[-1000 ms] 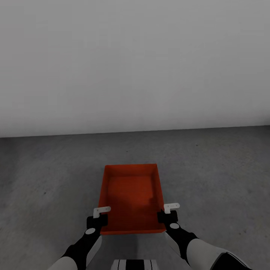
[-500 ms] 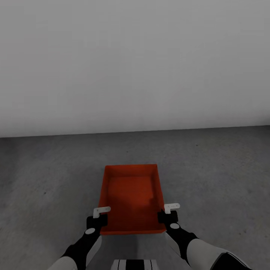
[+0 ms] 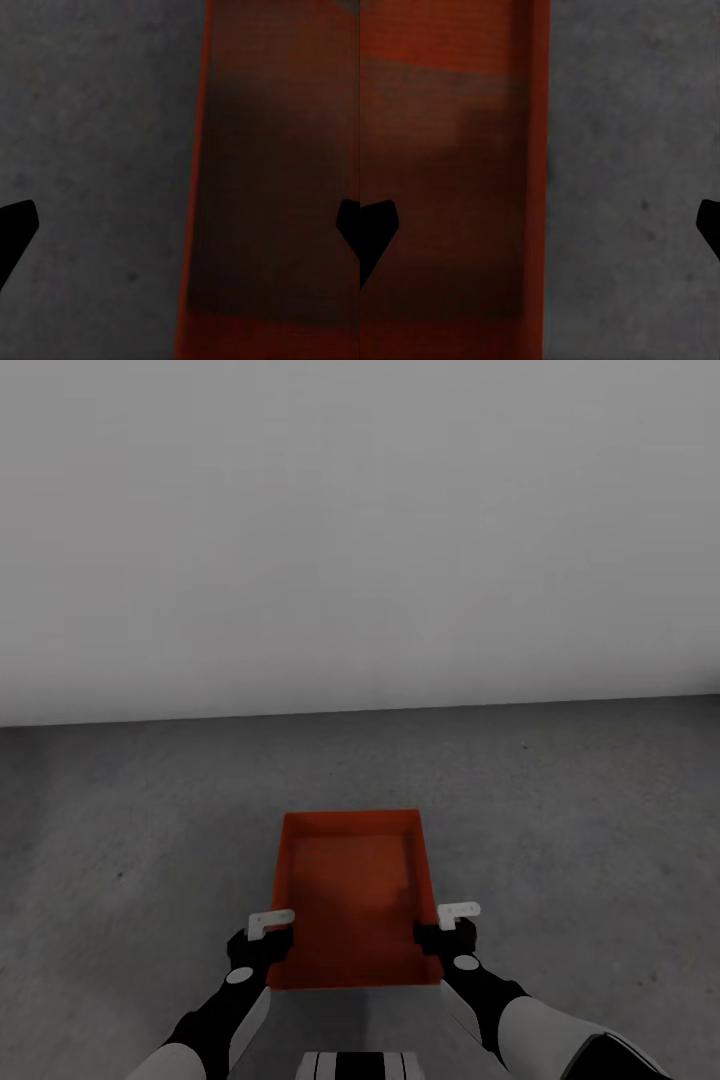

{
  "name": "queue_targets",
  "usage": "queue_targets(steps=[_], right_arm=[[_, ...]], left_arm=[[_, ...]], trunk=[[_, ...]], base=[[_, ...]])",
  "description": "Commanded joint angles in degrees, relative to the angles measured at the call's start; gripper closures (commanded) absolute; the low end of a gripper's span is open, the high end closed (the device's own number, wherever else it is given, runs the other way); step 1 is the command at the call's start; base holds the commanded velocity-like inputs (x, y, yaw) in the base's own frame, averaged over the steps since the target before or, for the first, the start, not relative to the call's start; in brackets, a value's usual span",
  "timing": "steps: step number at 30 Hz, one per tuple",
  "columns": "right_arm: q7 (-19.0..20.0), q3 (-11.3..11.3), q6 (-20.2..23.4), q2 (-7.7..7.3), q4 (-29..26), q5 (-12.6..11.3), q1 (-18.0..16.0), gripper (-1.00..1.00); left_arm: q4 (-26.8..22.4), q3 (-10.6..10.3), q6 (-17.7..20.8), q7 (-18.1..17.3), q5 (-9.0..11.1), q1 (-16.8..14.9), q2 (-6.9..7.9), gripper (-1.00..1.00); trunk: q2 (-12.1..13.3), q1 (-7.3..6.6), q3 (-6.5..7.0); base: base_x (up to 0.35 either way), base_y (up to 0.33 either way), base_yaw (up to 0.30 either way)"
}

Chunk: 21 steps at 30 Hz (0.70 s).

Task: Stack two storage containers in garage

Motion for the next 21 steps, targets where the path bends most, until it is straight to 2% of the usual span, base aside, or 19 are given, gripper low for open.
queue_targets(steps=[1, 13, 21], right_arm=[[-0.2, 0.5, -0.2, 0.0, 0.04, -0.53, -0.03, -1.0], [-0.2, 0.52, -0.2, -0.05, 0.04, -0.53, -0.03, -1.0], [-0.2, 0.55, -0.2, -0.01, 0.04, -0.53, -0.03, -1.0]], left_arm=[[0.02, -0.48, -0.25, 0.41, 0.62, -0.02, 0.03, -1.0], [-0.07, -0.4, -0.25, 1.01, 0.69, -0.04, -0.16, -1.0], [-0.08, -0.39, -0.25, 1.1, 0.69, -0.05, -0.11, -1.0]], trunk=[[-0.01, -0.01, -0.03], [-0.01, -0.01, -0.03], [3.2, -1.76, 1.4]], base=[[0.0, 0.0, 0.0], [0.0, 0.0, 0.0], [0.0, 0.0, 0.0]])
